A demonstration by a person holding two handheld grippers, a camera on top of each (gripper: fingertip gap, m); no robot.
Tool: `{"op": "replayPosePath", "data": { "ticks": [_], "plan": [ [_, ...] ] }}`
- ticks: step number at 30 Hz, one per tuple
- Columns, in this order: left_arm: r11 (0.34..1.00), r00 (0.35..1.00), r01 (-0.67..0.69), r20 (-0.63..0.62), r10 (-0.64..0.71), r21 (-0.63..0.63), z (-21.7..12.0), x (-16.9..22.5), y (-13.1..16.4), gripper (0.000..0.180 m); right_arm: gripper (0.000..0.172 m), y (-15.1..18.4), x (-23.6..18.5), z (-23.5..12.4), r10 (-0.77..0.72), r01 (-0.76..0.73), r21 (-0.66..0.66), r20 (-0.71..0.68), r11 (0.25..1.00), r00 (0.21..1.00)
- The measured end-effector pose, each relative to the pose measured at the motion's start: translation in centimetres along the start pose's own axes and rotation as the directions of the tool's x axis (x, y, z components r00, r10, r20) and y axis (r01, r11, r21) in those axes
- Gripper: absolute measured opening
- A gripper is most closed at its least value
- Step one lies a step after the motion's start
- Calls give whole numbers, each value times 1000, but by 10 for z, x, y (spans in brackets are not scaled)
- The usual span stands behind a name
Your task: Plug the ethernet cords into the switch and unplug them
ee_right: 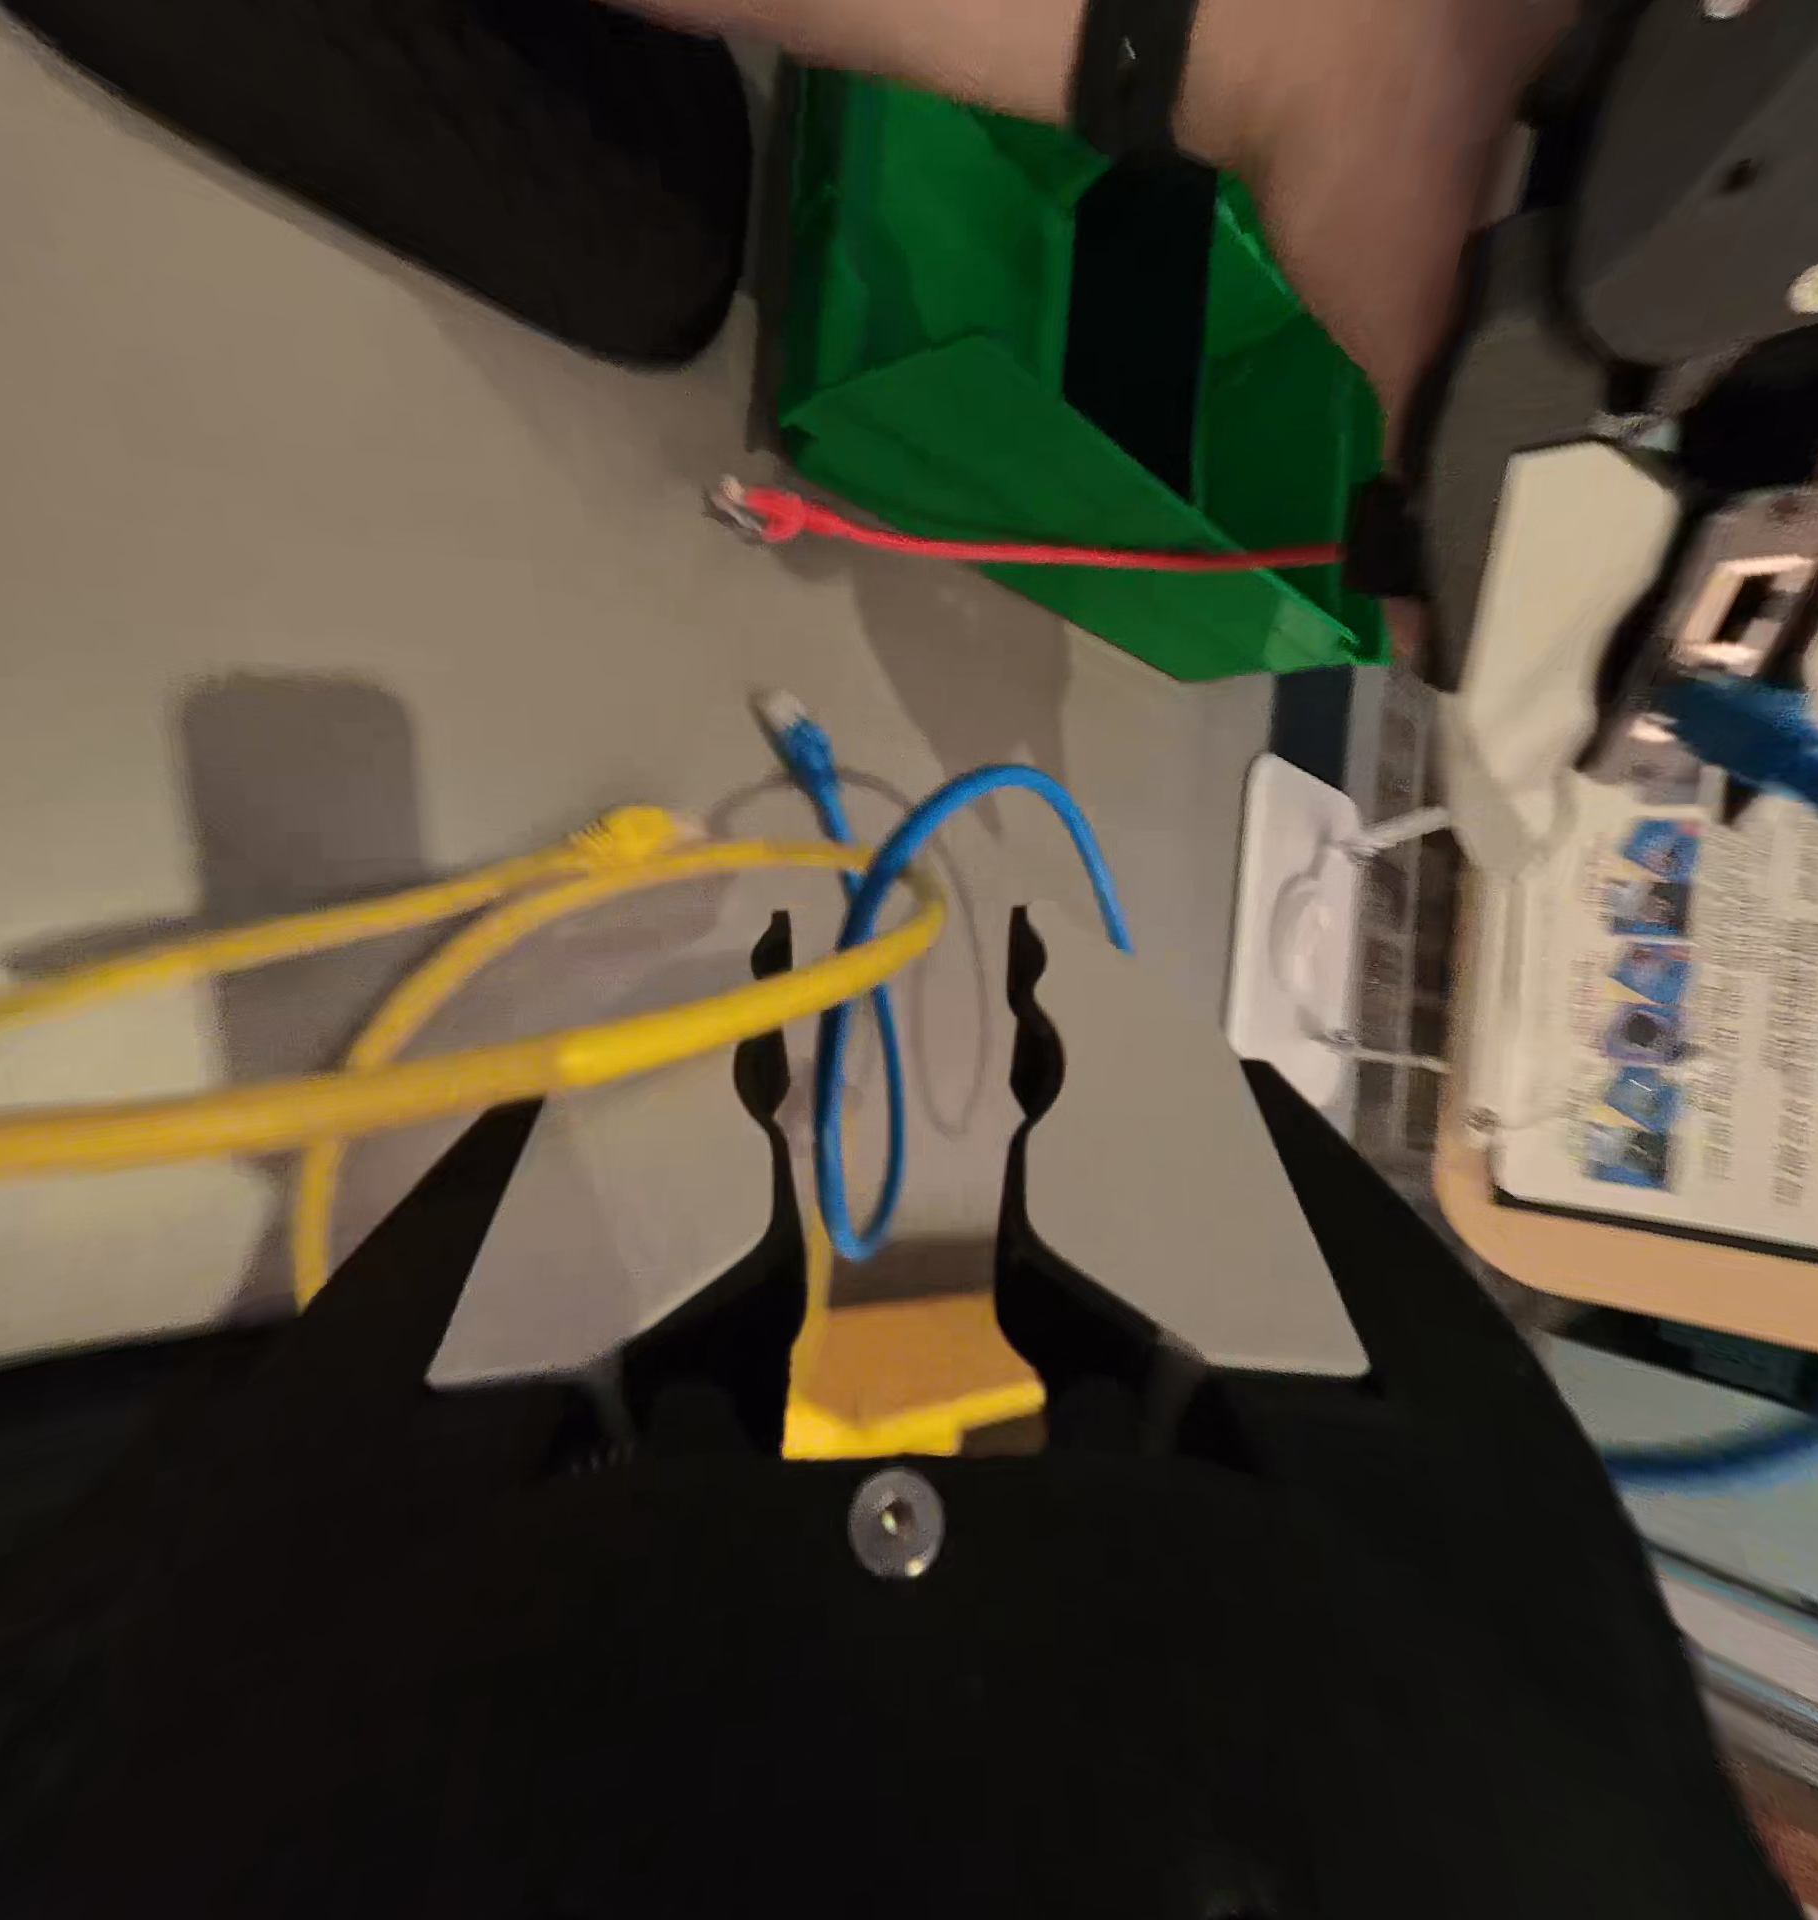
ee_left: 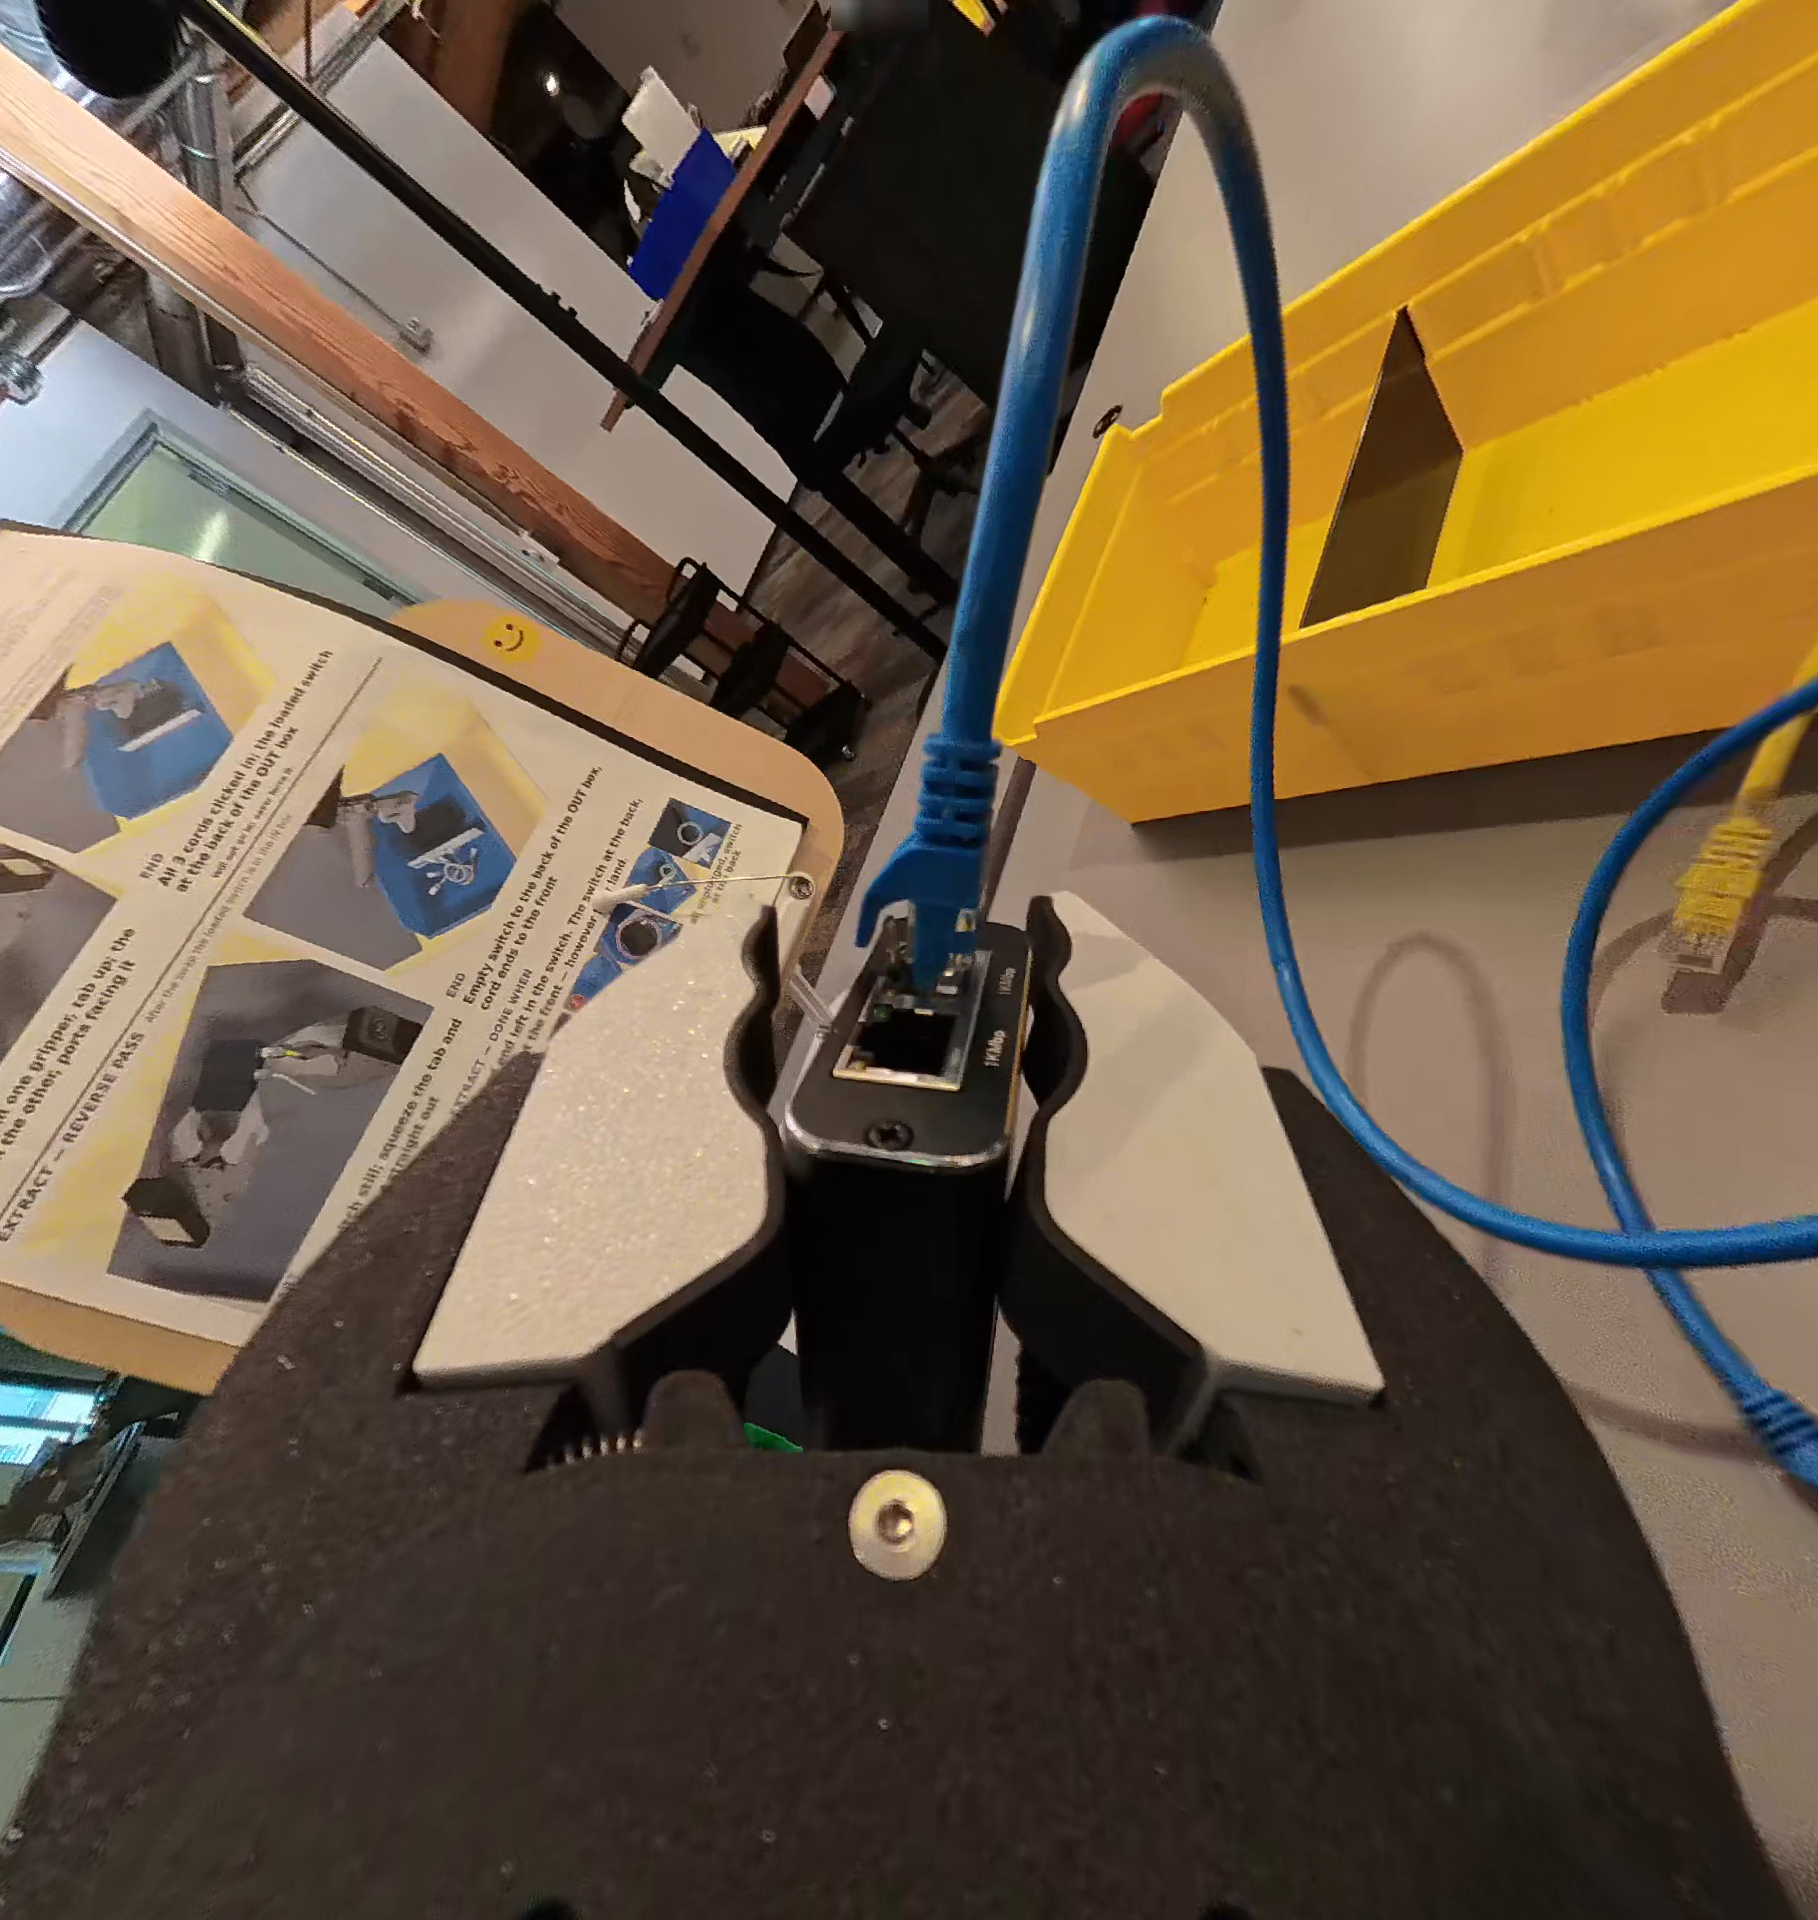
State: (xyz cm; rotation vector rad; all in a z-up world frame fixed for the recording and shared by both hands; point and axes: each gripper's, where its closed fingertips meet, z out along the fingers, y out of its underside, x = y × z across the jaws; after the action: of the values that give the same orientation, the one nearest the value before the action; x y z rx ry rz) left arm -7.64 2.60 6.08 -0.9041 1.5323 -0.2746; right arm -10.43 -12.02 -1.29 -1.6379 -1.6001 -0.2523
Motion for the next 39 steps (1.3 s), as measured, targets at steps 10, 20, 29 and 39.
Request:
{"op": "replayPosePath", "data": {
  "ticks": [10,20,29,39],
  "plan": [
    [1000,1000,-18,-4,18,-12,2,2,5,45,38,66,51,-51,-139,127,-366,-6,922,990],
    [997,997,-77,-29,77,2,3,14,-2,45,26,-27,133,-18,-93,85,-37,-328,996,940],
    [997,995,-64,-79,67,40,0,19,-6,45,9,-20,133,-1,-59,37,-100,-224,994,973],
    [996,992,-55,-108,62,69,-10,20,-9,26,9,-7,136,-15,-204,128,-237,-333,963,921]
  ]
}}
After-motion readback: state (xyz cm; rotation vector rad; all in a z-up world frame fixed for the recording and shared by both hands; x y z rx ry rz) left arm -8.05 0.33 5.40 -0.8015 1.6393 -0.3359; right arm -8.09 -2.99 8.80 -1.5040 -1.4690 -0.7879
